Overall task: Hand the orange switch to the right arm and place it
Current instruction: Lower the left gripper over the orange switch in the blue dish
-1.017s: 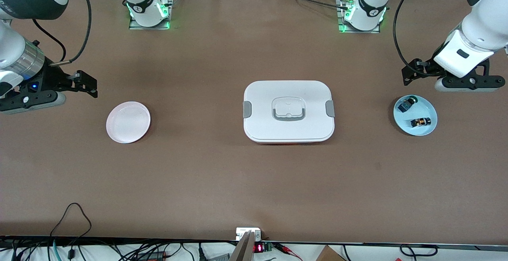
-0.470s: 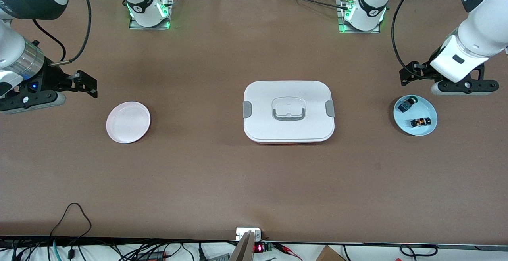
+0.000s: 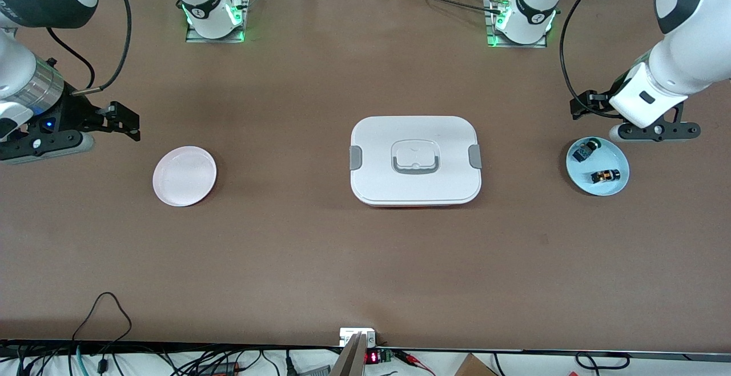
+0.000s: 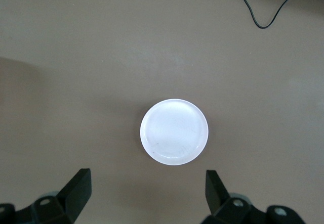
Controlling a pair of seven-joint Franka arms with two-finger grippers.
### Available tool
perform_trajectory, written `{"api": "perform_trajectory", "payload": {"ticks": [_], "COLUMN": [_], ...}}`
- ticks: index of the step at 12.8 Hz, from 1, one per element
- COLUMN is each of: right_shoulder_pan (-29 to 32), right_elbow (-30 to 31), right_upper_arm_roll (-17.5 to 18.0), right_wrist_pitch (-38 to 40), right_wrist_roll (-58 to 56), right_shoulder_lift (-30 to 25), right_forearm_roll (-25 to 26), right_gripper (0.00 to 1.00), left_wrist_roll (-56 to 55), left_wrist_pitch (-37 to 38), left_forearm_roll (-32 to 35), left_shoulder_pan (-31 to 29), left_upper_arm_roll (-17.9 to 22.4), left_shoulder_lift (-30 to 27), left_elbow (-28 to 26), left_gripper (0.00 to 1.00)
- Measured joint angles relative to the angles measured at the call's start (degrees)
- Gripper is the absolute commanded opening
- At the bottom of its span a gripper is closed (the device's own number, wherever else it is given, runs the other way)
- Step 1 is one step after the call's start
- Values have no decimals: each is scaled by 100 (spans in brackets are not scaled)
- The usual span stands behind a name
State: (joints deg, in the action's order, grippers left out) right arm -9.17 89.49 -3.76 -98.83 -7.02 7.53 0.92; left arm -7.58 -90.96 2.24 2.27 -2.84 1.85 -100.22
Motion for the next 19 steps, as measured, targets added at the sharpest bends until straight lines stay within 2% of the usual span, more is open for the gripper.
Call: {"api": "perform_trajectory", "payload": {"ticks": [3, 6, 12, 19], "right_shoulder_pan": [1, 1, 6, 6], "right_elbow": [-3, -3, -5, -6], "right_upper_arm_roll": [-1, -1, -3, -3], "right_wrist_pitch": [0, 0, -1, -1], "right_wrist_roll": [0, 0, 0, 0], "right_shoulder_lift": [-1, -1, -1, -1], "right_forearm_roll": [0, 0, 0, 0], "right_gripper": [100, 100, 100, 100], "left_wrist_roll": [-6, 15, 399, 1378], "left_wrist_pitch": [12, -520, -2647, -4878], "left_forearm_roll": [4, 5, 163, 189], "left_shoulder_pan": [-453, -1028, -1625, -2192], "left_upper_arm_roll": [54, 65, 69, 72], "left_shoulder_lift": [395, 972, 1283, 2288], "left_elbow": [-176, -288, -1387, -1569], "left_gripper": [100, 100, 100, 100]}}
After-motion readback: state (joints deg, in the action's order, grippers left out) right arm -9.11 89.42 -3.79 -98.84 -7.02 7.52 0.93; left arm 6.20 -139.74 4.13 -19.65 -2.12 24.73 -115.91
